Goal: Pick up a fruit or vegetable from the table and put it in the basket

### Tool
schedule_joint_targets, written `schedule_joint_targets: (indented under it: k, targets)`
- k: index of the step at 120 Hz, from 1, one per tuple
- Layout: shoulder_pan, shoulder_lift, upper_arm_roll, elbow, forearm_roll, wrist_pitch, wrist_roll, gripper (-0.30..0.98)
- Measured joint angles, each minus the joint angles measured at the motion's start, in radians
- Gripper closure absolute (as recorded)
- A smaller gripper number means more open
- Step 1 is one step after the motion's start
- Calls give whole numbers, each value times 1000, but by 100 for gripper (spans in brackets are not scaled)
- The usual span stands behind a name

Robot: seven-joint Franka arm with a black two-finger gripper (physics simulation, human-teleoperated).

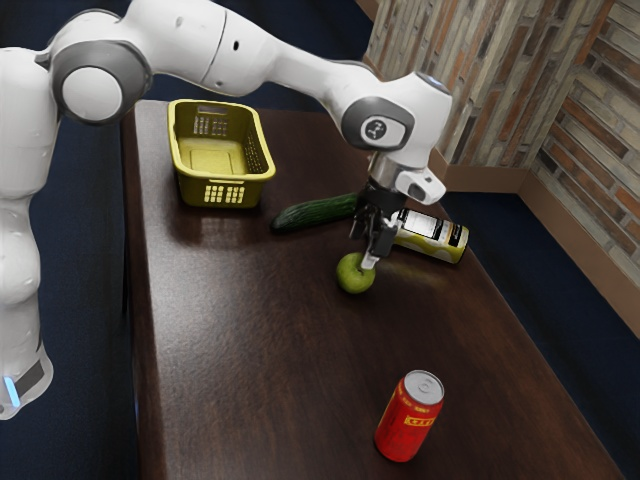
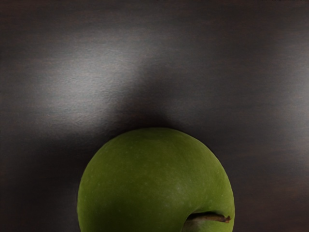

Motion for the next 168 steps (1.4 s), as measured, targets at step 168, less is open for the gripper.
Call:
schedule_joint_targets:
  k: [168]
  targets:
    - [59, -308, 331, -67, 63, -95, 33, 29]
